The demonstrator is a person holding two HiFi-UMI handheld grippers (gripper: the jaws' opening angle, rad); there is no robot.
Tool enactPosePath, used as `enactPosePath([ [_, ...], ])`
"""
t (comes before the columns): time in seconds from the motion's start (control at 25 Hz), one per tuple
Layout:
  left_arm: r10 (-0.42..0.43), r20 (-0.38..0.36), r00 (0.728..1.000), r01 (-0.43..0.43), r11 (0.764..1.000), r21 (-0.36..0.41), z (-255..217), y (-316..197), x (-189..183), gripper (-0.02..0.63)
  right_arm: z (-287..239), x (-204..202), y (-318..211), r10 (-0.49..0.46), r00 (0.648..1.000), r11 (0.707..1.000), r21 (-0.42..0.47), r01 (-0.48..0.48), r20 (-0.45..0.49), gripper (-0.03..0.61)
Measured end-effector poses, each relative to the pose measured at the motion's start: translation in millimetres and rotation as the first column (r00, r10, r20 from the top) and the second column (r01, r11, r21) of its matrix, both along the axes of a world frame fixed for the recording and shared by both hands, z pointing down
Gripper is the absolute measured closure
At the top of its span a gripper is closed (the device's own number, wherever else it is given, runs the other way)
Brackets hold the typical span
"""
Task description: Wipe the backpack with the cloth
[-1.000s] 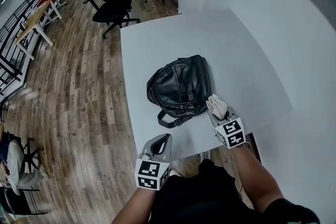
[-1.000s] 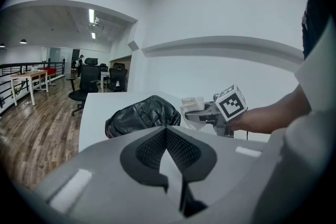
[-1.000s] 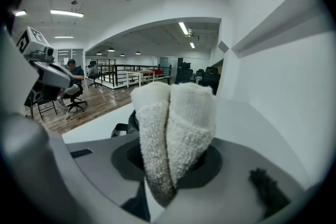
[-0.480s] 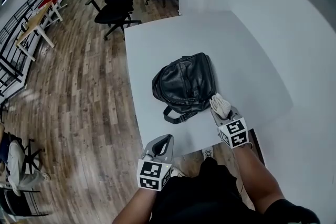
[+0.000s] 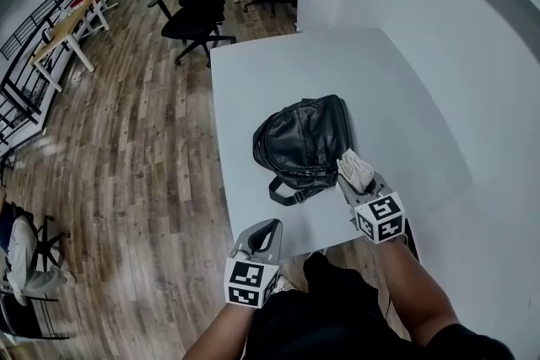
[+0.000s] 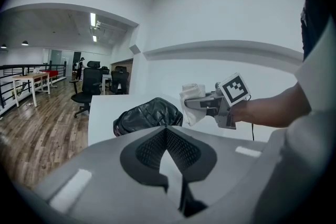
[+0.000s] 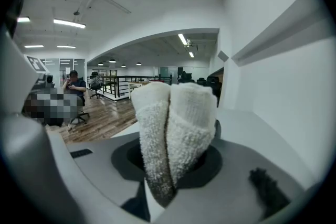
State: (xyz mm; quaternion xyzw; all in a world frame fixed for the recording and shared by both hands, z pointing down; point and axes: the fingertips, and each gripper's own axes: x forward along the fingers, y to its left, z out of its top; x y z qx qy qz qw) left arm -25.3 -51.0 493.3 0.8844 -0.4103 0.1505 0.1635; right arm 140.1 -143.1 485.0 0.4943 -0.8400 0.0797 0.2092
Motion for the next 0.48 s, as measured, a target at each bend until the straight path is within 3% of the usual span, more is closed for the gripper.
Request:
enactPosePath([
  [0.32, -0.048, 0.005, 0.999, 0.048, 0.999, -0.004, 9.5, -25.9, 7.3, 0.607, -15.0, -41.9, -60.0, -0.120, 0.989, 0.993, 0.016, 0.119, 0.088, 0.479],
  [0.48, -0.118, 0.002, 0.993, 0.118, 0.992, -0.037, 21.5, -43.1, -7.4, 0.607, -9.2, -65.0, -98.2, -0.167, 0.982, 0.986, 0.007, 0.167, 0.093, 0.479],
])
